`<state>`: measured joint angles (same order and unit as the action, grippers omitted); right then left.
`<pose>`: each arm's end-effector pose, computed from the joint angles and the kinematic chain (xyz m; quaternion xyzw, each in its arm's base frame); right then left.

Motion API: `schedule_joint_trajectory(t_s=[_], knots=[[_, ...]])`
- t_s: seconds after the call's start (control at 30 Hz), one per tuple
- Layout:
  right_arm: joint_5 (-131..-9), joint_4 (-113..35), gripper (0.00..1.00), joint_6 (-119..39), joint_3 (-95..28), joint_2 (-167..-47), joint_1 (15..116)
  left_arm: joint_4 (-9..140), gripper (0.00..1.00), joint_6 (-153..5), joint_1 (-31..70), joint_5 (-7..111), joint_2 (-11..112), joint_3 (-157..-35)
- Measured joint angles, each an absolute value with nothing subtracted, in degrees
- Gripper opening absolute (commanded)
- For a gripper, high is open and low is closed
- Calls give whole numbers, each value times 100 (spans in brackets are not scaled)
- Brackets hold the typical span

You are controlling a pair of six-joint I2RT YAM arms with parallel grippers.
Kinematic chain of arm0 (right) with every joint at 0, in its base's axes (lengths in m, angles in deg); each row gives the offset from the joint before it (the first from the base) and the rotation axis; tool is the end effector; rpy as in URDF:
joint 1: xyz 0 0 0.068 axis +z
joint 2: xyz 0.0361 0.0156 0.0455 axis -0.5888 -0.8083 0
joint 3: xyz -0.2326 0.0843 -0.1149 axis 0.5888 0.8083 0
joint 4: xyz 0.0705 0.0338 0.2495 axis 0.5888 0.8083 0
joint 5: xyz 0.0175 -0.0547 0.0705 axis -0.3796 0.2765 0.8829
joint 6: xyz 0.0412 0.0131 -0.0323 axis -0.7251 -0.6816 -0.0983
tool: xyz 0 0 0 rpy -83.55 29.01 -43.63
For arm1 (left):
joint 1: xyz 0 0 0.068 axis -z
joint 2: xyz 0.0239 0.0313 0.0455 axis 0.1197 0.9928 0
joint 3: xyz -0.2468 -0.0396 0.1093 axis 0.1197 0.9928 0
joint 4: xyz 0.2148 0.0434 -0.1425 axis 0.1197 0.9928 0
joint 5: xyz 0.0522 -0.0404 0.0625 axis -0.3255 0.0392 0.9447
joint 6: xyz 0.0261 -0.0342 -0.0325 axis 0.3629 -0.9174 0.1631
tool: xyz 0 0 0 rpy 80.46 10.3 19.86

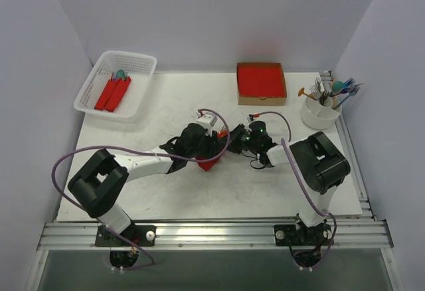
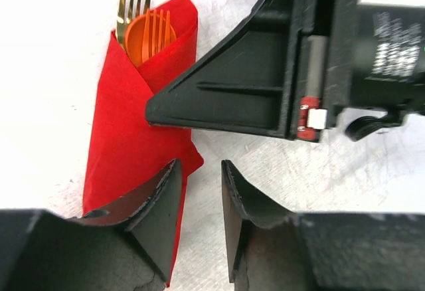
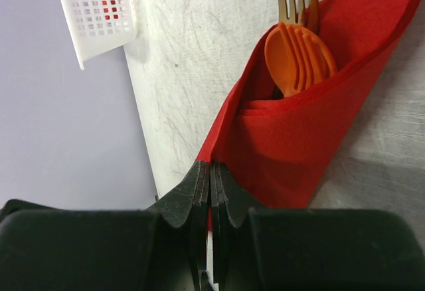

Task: Place the utensils on the paper napkin and roll it up
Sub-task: Roll the napkin at the center of the board.

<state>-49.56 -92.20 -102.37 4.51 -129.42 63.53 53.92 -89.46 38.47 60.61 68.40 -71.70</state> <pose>0.2925 0.1711 0.1452 0.1291 0.7666 0.5750 0.2551 0.2409 -0.2434 0.1896 0.1398 0.8611 -0.2845 0.3974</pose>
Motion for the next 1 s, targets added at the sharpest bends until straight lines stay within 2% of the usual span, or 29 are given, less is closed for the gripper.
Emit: schedule_joint_trajectory(t_s=[0.2, 0.33, 0.37, 0.43, 0.47, 0.77, 1.0], knots=[[-4956, -9223, 0, -10230, 444, -12997, 6354, 5574, 44, -8852, 3847, 6262, 6245, -7124], [-4956, -9209, 0, -10215, 420, -12997, 6354, 5781, 51, -8749, 3854, 6450, 5692, -7030], [-4956, -9196, 0, -10209, 403, -12997, 6354, 5829, 60, -8736, 3856, 6496, 5548, -6975], [-4956, -9177, 0, -10191, 374, -12997, 6354, 5901, 66, -8710, 3858, 6614, 5260, -6818], [-4959, -9164, 0, -10180, 359, -12997, 6354, 5934, 94, -8688, 3858, 6670, 5148, -6724], [-4956, -9061, 0, -10073, 315, -12997, 6354, 6216, 94, -8734, 3858, 7296, 4536, -5644], [-4948, -9013, 0, -10058, 252, -12997, 6354, 6301, 94, -9158, 3856, 8482, 3059, -5043]])
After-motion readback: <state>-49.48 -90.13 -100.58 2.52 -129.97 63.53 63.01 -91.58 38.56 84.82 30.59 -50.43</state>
